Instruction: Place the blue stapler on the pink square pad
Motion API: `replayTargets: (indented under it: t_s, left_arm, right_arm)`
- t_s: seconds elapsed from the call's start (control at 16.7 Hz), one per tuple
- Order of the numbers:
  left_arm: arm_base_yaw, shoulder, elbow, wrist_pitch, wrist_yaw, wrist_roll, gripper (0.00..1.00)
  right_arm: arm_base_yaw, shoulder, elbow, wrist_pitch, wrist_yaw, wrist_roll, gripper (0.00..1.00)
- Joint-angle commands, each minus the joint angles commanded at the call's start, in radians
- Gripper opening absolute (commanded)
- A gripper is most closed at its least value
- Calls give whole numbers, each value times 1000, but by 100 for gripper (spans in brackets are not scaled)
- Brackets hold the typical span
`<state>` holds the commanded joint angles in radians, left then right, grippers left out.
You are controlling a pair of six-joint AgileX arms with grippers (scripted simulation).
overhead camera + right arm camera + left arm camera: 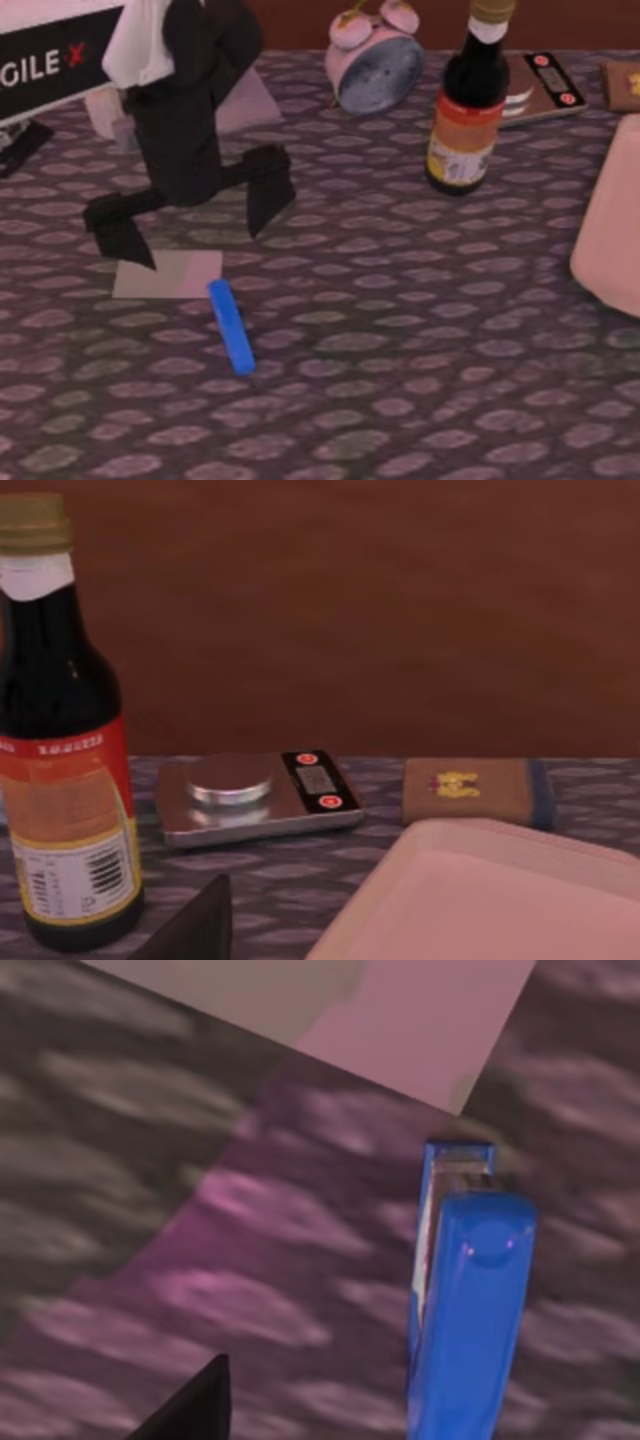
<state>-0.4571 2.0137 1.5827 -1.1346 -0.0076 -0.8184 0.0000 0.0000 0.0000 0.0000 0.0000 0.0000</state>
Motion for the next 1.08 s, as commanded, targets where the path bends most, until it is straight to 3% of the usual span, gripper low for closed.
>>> replayTargets:
  t_s: [0.42,0.72,1.08]
  left_arm:
    - [1,101,-176,284,1,3,100]
    - [0,113,-196,312,1,3,100]
    - [0,113,-196,312,1,3,55]
  right_arm:
    - [0,0,0,0,0,0,100]
    - [0,0,0,0,0,0,100]
    - [0,0,0,0,0,0,100]
